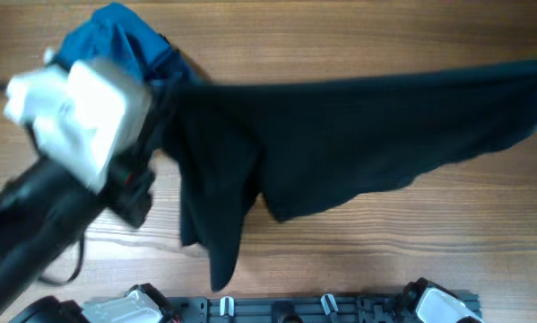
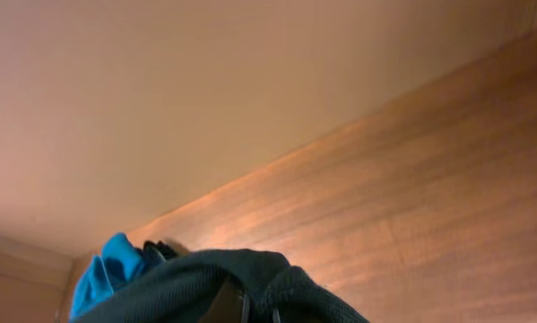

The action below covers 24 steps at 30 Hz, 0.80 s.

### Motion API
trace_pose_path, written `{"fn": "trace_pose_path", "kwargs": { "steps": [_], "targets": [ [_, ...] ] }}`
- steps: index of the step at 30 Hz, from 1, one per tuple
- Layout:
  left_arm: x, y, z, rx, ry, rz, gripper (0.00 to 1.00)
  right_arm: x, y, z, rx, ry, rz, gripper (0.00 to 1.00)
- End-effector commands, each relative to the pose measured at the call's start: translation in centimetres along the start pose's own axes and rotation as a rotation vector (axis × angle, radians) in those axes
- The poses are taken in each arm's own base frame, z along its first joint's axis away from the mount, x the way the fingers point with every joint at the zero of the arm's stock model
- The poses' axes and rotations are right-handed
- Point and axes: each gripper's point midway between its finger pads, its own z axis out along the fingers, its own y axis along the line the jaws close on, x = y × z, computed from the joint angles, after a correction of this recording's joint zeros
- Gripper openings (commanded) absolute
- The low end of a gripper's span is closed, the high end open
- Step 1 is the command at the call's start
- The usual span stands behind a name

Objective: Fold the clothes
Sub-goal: 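Lift the shirt with both grippers and swing it leftward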

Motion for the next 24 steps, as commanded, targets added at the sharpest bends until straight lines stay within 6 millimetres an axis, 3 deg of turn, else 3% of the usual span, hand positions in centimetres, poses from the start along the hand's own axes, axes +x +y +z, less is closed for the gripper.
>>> {"fn": "trace_pose_path", "kwargs": {
  "steps": [1, 5, 7, 13, 20, 22, 24],
  "targets": [
    [1.7, 1.1, 2.1, -0.082, 0.099, -0.058, 0.04, -0.9, -1.2, 0.8, 0.049, -0.014, -0.031, 0.04],
    [1.5, 1.1, 4.9, -0.108, 0.123, -0.12, 0.04, -0.9, -1.0, 0.7, 0.039, -0.018, -0.035, 0.04],
    [1.7, 0.5, 5.3, -0.086, 0.139, -0.112, 0.04, -0.7, -0.9, 0.4, 0.04, -0.016, -0.035, 0.04],
    [3.1, -1.8, 3.4, -0.006, 0.179, -0.131, 0.04, 1.8, -0.9, -2.3, 0.095, -0.003, -0.062, 0.04],
    [3.2, -1.3, 2.4, -0.053, 0.169, -0.191, 0.04, 3.1, 0.3, -5.5, 0.095, -0.062, -0.094, 0.04],
    [3.5, -0.7, 3.4, -0.108, 0.188, -0.18, 0.04, 3.1, 0.4, -5.5, 0.095, -0.062, -0.091, 0.04],
    [4.2, -0.1, 5.8, -0.164, 0.243, -0.174, 0.04, 3.2, 0.0, -4.4, 0.088, -0.028, -0.076, 0.04]
  ]
}}
